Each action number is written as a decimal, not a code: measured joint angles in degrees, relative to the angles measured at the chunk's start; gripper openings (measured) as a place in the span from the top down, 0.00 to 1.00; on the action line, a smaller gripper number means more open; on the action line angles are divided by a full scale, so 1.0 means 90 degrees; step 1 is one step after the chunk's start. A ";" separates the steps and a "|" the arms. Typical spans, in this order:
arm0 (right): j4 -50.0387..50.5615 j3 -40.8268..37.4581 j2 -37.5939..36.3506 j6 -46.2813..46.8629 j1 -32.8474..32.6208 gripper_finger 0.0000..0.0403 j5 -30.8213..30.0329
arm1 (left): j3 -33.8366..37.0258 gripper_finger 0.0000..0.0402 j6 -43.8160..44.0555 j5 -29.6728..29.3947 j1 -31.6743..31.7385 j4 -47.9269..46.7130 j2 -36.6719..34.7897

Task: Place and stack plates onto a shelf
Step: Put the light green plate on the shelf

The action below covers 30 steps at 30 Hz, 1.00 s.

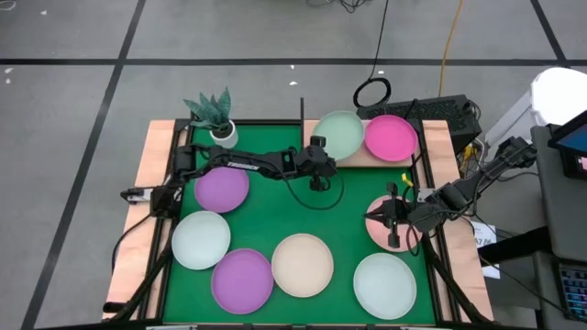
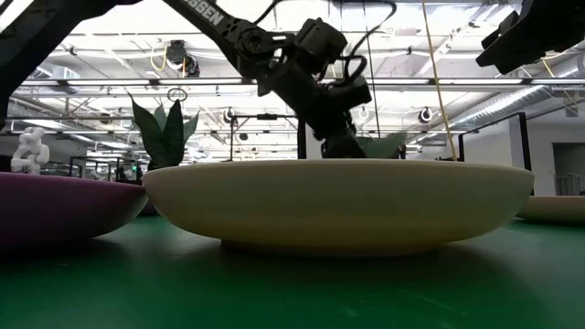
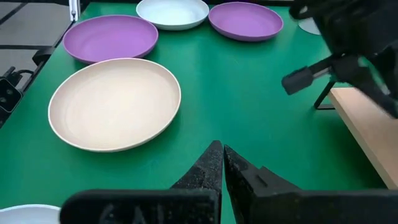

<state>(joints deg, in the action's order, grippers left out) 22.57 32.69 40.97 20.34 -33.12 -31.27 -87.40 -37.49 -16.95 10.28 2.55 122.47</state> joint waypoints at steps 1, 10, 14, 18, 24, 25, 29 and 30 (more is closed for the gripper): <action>0.0000 0.0000 0.0000 0.0000 0.0000 1.00 0.0000 | 0.0005 0.91 0.0041 0.0002 0.0011 -0.0038 0.0012; 0.0000 0.0000 0.0000 0.0019 0.0000 1.00 0.0029 | 0.0003 0.91 -0.0090 -0.0172 0.0019 -0.0113 0.0054; -0.0001 0.0000 0.0000 0.0019 0.0000 1.00 0.0033 | 0.0003 0.89 -0.0064 -0.0173 0.0034 -0.0310 0.0054; 0.0000 0.0000 0.0000 0.0019 0.0000 1.00 0.0038 | 0.0003 0.82 0.0097 -0.0180 0.0062 -0.0334 0.0054; 0.0000 0.0000 0.0000 0.0085 0.0000 1.00 0.0172 | 0.0003 0.73 0.0259 -0.0354 0.0076 -0.0314 0.0054; 0.0000 -0.0002 0.0000 0.0102 0.0000 1.00 0.0172 | 0.0003 0.73 0.0308 -0.0357 0.0076 -0.0316 0.0054; 0.0028 0.0000 0.0000 0.0151 0.0000 1.00 0.0172 | 0.0000 0.70 0.0682 -0.0357 0.0064 -0.0306 0.0054; 0.0051 0.0000 0.0000 0.0184 0.0000 1.00 0.0171 | 0.0000 0.69 0.0711 -0.0357 0.0061 -0.0306 0.0054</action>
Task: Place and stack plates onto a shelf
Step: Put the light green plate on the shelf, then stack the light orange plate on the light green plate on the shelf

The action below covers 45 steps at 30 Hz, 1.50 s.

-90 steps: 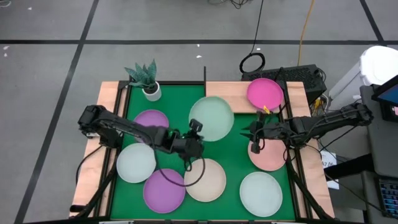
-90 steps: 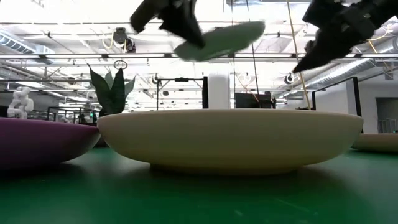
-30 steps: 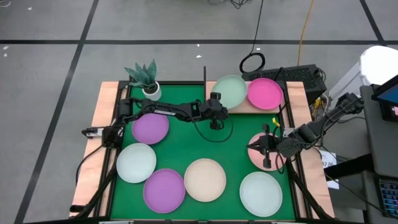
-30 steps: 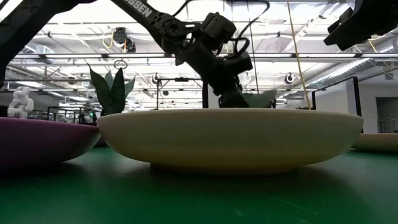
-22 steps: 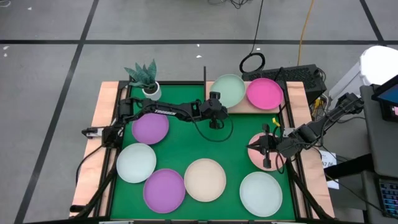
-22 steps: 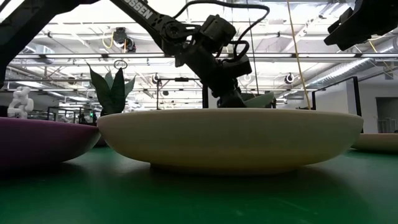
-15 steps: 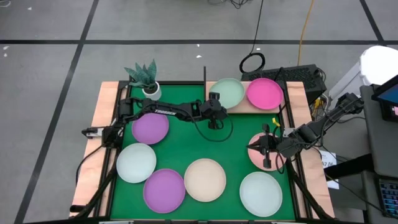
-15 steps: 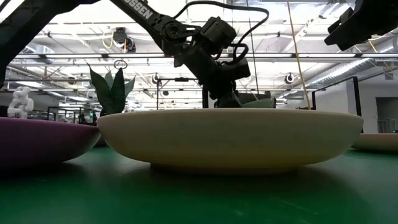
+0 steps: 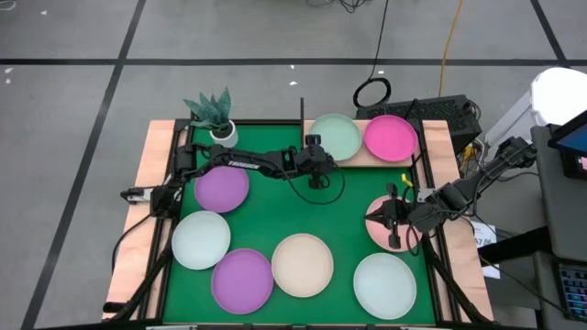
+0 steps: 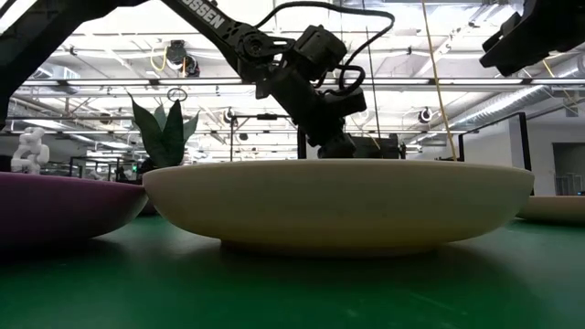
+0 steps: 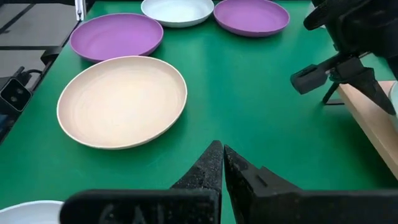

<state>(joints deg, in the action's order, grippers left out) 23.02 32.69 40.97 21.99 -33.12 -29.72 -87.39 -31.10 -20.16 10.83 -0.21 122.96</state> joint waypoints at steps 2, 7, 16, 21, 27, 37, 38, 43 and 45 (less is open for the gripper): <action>0.0051 -0.0001 0.0000 0.0142 0.0000 1.00 0.0000 | 0.0000 0.65 0.0015 0.0000 -0.0027 0.0000 0.0000; 0.0421 0.0000 0.0013 0.0734 0.0000 1.00 0.0042 | 0.0000 0.58 0.0136 -0.0084 -0.0242 0.0081 -0.0081; 0.0625 -0.0002 0.0719 0.1347 -0.0008 0.98 0.0712 | -0.0007 0.57 0.0787 -0.0123 -0.1043 -0.0623 -0.0999; 0.0644 0.0010 0.1608 0.2157 -0.0242 0.88 0.1017 | -0.0010 0.57 0.1704 -0.0096 -0.1584 -0.1620 -0.1723; 0.0907 0.0377 0.2642 0.2813 -0.0642 0.79 0.1147 | -0.0008 0.57 0.2835 -0.0098 -0.2175 -0.3079 -0.2235; 0.1150 0.0520 0.3538 0.3400 -0.1008 0.77 0.1138 | 0.0153 0.57 0.4165 -0.0102 -0.3039 -0.4310 -0.2253; 0.1137 0.0520 0.3581 0.3444 -0.1023 0.77 0.1138 | 0.0199 0.57 0.4212 -0.0102 -0.3111 -0.4301 -0.2251; 0.1210 0.0520 0.3850 0.3476 -0.1042 0.78 0.0854 | 0.0422 0.57 0.4474 -0.0165 -0.3434 -0.4515 -0.2251; 0.1287 0.0522 0.3928 0.3471 -0.1039 0.78 0.0781 | 0.0482 0.57 0.4582 -0.0186 -0.3562 -0.4569 -0.2251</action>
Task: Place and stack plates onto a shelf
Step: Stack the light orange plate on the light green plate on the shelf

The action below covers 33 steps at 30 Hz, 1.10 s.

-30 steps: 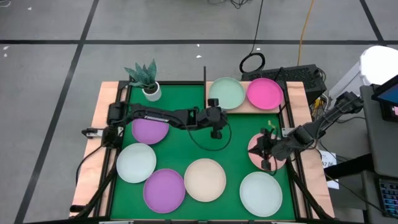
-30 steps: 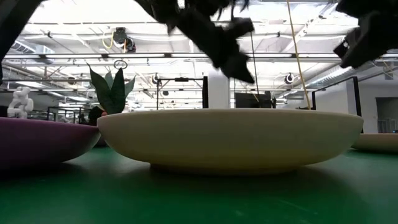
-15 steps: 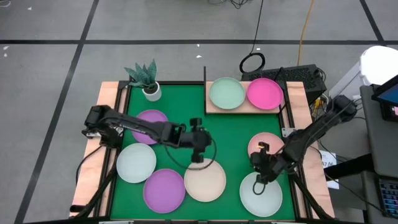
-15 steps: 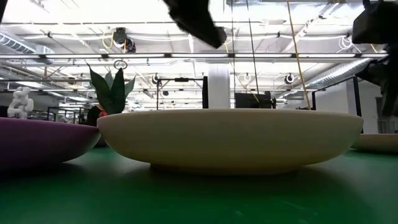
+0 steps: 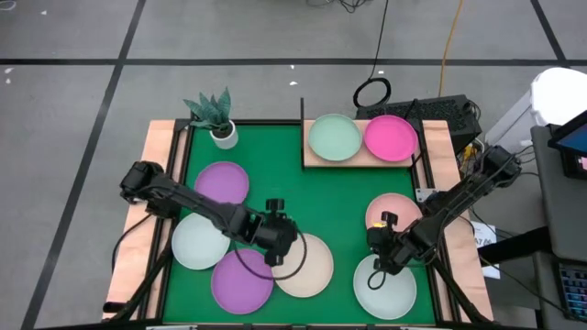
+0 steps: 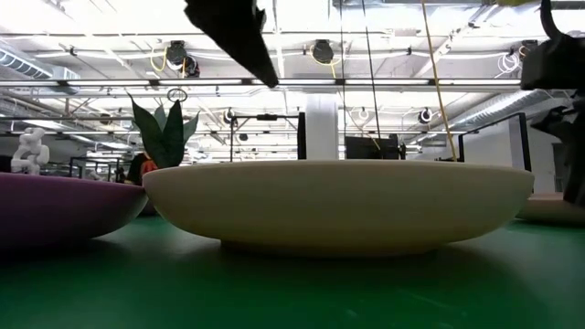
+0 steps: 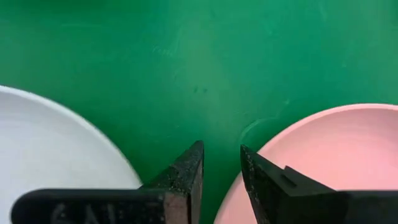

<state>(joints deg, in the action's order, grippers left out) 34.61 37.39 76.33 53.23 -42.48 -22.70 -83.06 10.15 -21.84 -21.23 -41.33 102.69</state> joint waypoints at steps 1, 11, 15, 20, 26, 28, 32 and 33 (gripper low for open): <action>0.0009 0.0000 0.0029 -0.0003 0.0000 0.79 -0.0002 | 0.0021 0.57 0.0056 -0.0035 -0.0051 -0.0016 0.0000; 0.0243 0.0106 -0.0037 -0.0084 -0.0007 0.83 -0.0267 | 0.0043 0.57 0.0504 -0.0140 -0.0463 -0.0055 0.0000; 0.0396 0.0121 -0.0038 -0.0084 -0.0004 0.81 -0.0359 | 0.0043 0.57 0.0605 -0.0152 -0.0569 -0.0070 0.0000; 0.0579 0.0124 -0.0038 -0.0068 -0.0007 0.80 -0.0495 | 0.0043 0.57 0.0681 -0.0149 -0.0641 -0.0073 0.0002; 0.0414 -0.0095 -0.0041 0.0017 -0.0007 0.80 -0.0429 | 0.0043 0.57 0.0767 -0.0149 -0.0656 -0.0096 0.0002; 0.0164 -0.0259 -0.0042 0.0031 -0.0005 0.80 -0.0308 | 0.0043 0.57 0.0768 -0.0149 -0.0656 -0.0109 0.0005; 0.0016 -0.0515 -0.0035 0.0220 0.0000 0.82 -0.0282 | 0.0043 0.57 0.0768 -0.0149 -0.0656 -0.0109 0.0005; 0.0048 -0.0524 -0.0035 0.0305 0.0000 0.83 -0.0285 | 0.0043 0.57 0.0768 -0.0149 -0.0656 -0.0107 0.0005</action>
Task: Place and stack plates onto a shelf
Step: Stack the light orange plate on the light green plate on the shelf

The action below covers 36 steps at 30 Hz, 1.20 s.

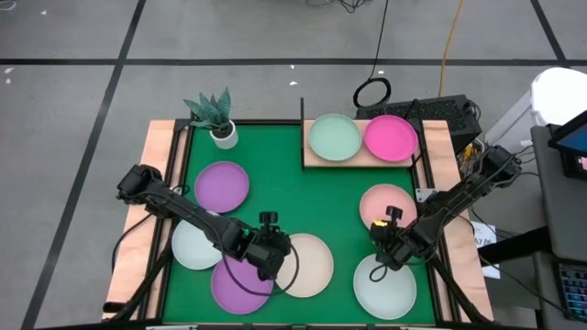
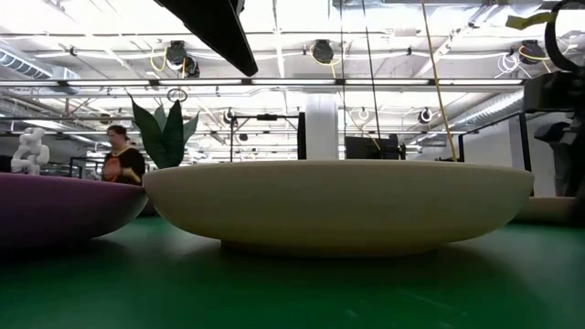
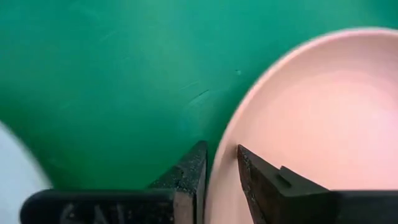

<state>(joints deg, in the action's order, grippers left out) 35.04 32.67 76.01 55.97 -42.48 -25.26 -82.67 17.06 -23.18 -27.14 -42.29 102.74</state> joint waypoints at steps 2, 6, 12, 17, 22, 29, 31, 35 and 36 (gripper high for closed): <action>0.0061 -0.0003 -0.0001 0.0083 0.0002 0.86 -0.0006 | 0.0000 0.57 -0.0002 0.0000 0.0000 0.0001 0.0000; 0.0125 -0.0006 -0.0002 0.0010 0.0002 0.95 -0.0097 | 0.0000 0.57 -0.0005 0.0000 0.0001 0.0001 0.0000; 0.0206 0.0050 0.0000 -0.0135 0.0002 0.98 -0.0178 | 0.0000 0.57 -0.0044 0.0000 0.0006 0.0004 0.0000; 0.0202 0.0534 0.0000 -0.0894 0.0000 0.99 -0.0338 | 0.0000 0.57 -0.0039 0.0000 0.0007 0.0006 0.0000; 0.0288 0.1123 0.0000 -0.1972 0.0005 1.00 -0.0643 | 0.0000 0.57 0.0061 0.0002 0.0005 0.0008 0.0000; 0.1069 0.1973 0.0000 -0.2967 0.0296 1.00 -0.0855 | 0.0000 0.57 0.0271 0.0002 -0.0071 0.0008 0.0000; 0.1327 0.2181 0.0000 -0.3233 0.0449 1.00 -0.0854 | 0.0000 0.57 0.0319 0.0004 -0.0106 0.0008 0.0001; 0.1734 0.2619 0.0000 -0.3853 0.0822 1.00 -0.0870 | 0.0000 0.57 0.0372 0.0005 -0.0170 0.0011 0.0000; 0.1811 0.2721 0.0000 -0.4023 0.0924 1.00 -0.0873 | 0.0000 0.57 0.0405 0.0005 -0.0185 0.0013 0.0002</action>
<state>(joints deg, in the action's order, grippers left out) 51.33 57.16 76.01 19.77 -34.16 -33.12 -82.67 20.71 -23.14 -28.80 -42.18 102.76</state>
